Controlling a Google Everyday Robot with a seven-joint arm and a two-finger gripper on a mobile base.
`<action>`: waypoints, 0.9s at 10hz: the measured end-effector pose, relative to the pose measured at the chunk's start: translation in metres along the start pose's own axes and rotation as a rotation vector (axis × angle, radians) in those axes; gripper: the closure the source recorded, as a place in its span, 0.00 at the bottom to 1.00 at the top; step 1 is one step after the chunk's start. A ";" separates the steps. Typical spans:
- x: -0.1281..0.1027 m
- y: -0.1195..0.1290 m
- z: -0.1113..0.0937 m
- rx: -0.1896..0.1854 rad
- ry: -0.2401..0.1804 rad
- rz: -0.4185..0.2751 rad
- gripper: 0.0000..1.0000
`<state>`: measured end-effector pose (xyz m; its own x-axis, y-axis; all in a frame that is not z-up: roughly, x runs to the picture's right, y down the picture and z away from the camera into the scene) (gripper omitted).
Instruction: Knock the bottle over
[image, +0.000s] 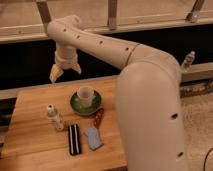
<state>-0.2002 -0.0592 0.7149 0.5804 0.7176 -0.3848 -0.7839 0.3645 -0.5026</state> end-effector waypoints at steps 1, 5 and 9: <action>0.005 0.013 0.012 -0.020 0.028 -0.012 0.21; 0.064 0.043 0.064 -0.105 0.102 0.028 0.21; 0.090 0.061 0.085 -0.173 0.143 0.049 0.21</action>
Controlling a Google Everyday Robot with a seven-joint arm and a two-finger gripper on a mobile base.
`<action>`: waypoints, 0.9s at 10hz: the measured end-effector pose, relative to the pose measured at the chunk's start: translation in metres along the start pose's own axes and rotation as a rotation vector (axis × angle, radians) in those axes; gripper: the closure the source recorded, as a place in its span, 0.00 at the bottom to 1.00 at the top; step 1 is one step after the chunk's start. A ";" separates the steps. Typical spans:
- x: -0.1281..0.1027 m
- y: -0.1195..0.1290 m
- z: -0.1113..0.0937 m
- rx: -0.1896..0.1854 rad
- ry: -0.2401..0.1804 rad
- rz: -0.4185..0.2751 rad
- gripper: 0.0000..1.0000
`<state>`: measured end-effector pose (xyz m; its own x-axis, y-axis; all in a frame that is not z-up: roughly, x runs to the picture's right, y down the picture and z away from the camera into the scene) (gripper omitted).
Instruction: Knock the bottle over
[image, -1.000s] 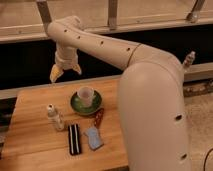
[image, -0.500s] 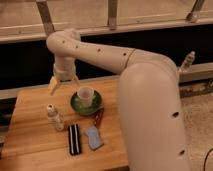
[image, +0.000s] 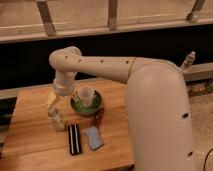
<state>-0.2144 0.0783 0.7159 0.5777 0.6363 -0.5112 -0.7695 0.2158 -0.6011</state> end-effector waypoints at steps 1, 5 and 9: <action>0.008 -0.004 0.002 -0.009 0.007 0.015 0.21; 0.026 -0.009 0.029 -0.039 0.062 0.057 0.21; 0.012 -0.016 0.059 -0.063 0.095 0.079 0.21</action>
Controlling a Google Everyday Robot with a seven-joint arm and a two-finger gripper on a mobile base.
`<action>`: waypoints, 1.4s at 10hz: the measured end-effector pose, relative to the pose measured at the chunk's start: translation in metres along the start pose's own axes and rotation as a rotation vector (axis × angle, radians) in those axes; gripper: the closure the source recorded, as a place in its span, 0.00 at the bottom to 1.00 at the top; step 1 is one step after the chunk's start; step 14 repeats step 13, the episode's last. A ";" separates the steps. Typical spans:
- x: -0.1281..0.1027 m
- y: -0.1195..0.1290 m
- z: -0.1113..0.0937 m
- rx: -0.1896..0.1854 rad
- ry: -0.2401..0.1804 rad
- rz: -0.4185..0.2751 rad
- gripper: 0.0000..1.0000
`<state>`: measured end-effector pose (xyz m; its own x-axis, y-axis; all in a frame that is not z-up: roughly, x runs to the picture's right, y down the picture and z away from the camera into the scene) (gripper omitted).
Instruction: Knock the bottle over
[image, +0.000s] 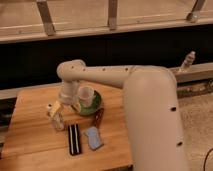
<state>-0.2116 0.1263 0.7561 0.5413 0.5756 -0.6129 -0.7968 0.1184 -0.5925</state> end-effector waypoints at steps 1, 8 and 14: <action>-0.015 0.003 -0.001 0.005 -0.004 -0.008 0.21; -0.064 -0.017 -0.100 0.134 -0.180 0.042 0.21; -0.008 -0.088 -0.143 0.140 -0.385 0.294 0.21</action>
